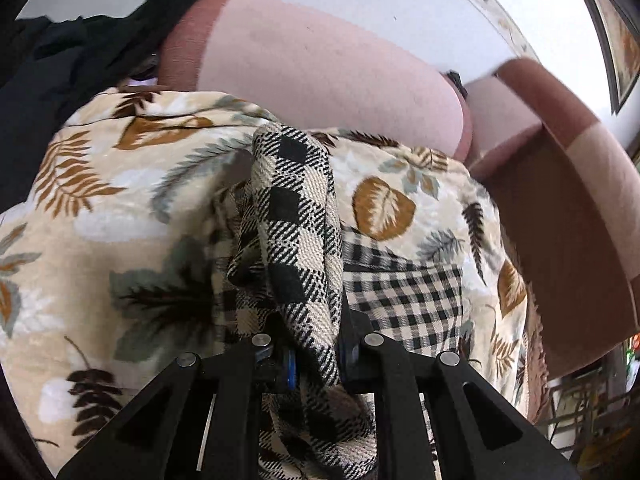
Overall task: Fold large clothes
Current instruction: 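Lift the hem with both grippers and fold it toward the collar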
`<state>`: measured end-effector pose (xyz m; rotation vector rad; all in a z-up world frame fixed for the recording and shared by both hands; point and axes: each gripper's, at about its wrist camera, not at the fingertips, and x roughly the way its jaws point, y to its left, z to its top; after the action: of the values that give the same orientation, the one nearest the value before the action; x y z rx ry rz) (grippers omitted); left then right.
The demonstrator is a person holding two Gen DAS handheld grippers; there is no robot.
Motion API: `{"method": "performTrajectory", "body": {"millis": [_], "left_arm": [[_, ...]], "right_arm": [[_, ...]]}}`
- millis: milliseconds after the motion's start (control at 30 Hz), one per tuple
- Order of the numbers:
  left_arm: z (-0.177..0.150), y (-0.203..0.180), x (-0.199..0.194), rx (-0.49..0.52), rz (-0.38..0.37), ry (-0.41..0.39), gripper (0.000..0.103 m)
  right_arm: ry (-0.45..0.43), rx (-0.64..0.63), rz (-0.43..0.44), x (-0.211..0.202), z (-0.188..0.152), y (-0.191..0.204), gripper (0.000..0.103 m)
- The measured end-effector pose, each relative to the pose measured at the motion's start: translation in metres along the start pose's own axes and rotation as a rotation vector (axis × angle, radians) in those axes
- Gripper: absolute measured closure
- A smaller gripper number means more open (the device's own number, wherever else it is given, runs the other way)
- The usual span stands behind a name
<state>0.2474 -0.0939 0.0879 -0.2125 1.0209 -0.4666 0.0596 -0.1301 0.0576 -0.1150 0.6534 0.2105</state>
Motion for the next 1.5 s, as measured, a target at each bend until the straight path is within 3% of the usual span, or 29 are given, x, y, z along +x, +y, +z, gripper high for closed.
{"method": "performTrajectory", "body": {"millis": [300, 700, 1067, 1300, 1500], "left_arm": [[0.003, -0.053, 0.027, 0.075, 0.072, 0.042, 0.090], [-0.006, -0.116, 0.078, 0.137, 0.090, 0.093, 0.090], [-0.016, -0.173, 0.123, 0.214, 0.079, 0.149, 0.090], [-0.025, -0.199, 0.157, 0.269, 0.129, 0.184, 0.090], [-0.028, -0.195, 0.167, 0.236, 0.097, 0.196, 0.077]], "right_arm": [[-0.011, 0.126, 0.006, -0.013, -0.012, -0.037, 0.094], [0.016, 0.272, 0.010, -0.018, -0.037, -0.092, 0.094], [0.037, 0.383, -0.043, -0.027, -0.063, -0.141, 0.094], [0.077, 0.469, -0.043, -0.024, -0.078, -0.170, 0.094], [0.123, 0.549, 0.008, -0.011, -0.086, -0.188, 0.093]]}}
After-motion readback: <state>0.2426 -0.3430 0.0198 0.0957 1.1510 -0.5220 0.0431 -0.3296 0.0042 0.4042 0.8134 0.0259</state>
